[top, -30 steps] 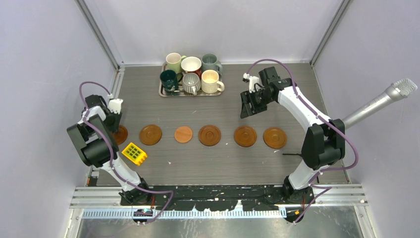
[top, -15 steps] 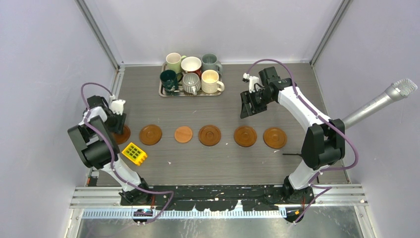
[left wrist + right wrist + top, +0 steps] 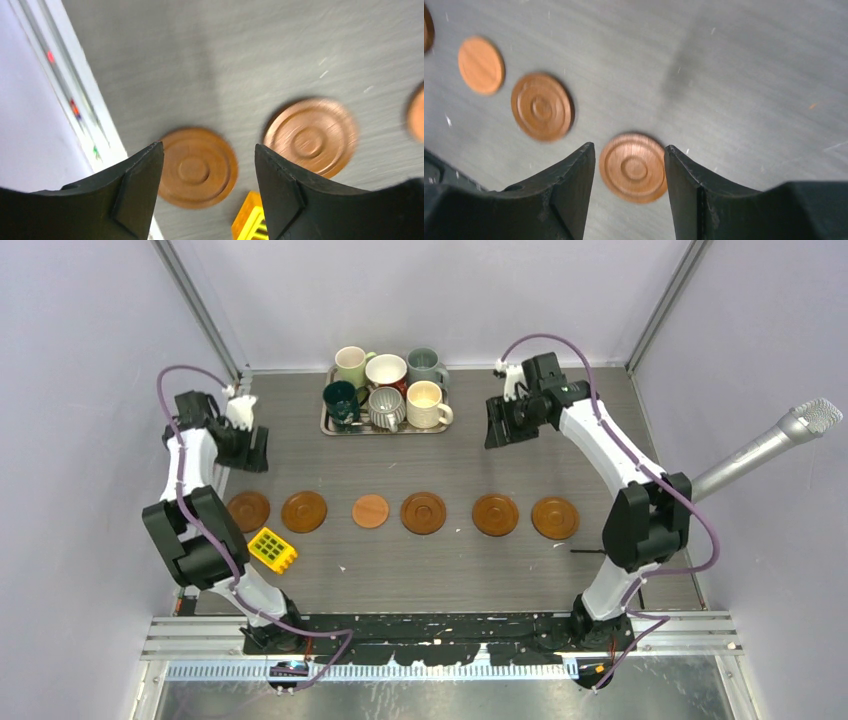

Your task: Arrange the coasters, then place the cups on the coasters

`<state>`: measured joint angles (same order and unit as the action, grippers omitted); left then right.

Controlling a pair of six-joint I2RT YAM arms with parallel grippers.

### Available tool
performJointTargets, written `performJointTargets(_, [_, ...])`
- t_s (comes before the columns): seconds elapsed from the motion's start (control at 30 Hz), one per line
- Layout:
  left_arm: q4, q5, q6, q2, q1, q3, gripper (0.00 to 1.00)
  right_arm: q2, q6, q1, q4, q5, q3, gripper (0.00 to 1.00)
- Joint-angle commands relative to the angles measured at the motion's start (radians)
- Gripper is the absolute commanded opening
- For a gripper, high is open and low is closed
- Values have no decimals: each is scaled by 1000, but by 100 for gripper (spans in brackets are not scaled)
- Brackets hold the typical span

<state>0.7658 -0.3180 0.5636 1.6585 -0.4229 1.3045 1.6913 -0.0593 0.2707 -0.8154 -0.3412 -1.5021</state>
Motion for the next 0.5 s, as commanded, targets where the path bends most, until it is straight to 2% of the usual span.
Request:
performJointTargets(0.0, [-31,-174,-223,45,73,160,69,125,142,-3,147,86,-160,57])
performJointTargets(0.1, [-73,-242,-346,158,120,275,69,240,227,0,178,99,-277,54])
performJointTargets(0.23, [-138,-257,-462,293,167,391,69,379,327,1,233,131,-403,49])
performJointTargets(0.47, [-248,-256,-559,443,206,488,69,584,459,-2,335,93,-544,49])
